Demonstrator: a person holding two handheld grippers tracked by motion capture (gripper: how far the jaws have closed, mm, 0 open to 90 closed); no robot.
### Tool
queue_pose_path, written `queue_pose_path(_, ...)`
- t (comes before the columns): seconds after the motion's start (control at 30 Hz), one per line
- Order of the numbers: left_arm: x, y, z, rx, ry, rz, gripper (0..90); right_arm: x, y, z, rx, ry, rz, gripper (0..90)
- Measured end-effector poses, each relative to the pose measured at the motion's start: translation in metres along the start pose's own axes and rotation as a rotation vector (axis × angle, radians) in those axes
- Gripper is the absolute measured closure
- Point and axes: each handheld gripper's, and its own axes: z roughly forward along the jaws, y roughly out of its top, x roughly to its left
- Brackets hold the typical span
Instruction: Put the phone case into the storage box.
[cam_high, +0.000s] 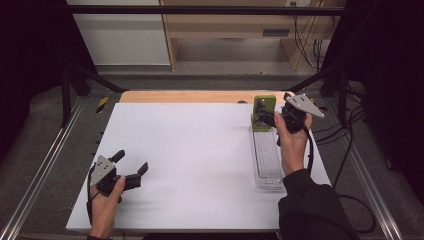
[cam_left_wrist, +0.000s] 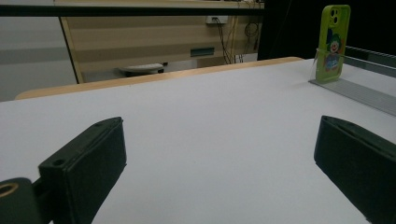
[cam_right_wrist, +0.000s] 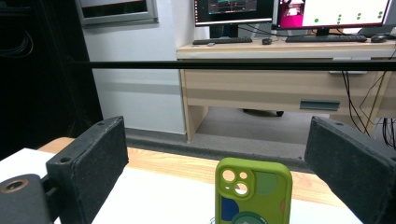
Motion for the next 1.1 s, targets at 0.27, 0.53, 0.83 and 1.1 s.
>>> queue_pose_path(0.27,0.006,-0.001,-0.01,-0.005,0.009,0.005,1.7,-0.003,0.002,-0.01,-0.004,0.008,-0.011,5.2)
queue_pose_path(0.53,0.009,-0.002,-0.018,-0.011,0.008,0.007,1.7,-0.007,0.001,-0.019,-0.003,0.012,-0.004,4.8)
queue_pose_path(0.83,0.012,-0.002,-0.02,-0.017,0.012,-0.01,1.5,-0.014,-0.006,-0.027,0.004,0.02,0.01,5.0)
queue_pose_path(1.1,0.011,-0.002,-0.019,-0.019,0.013,-0.008,1.5,-0.022,-0.013,-0.038,0.007,0.017,0.011,5.2)
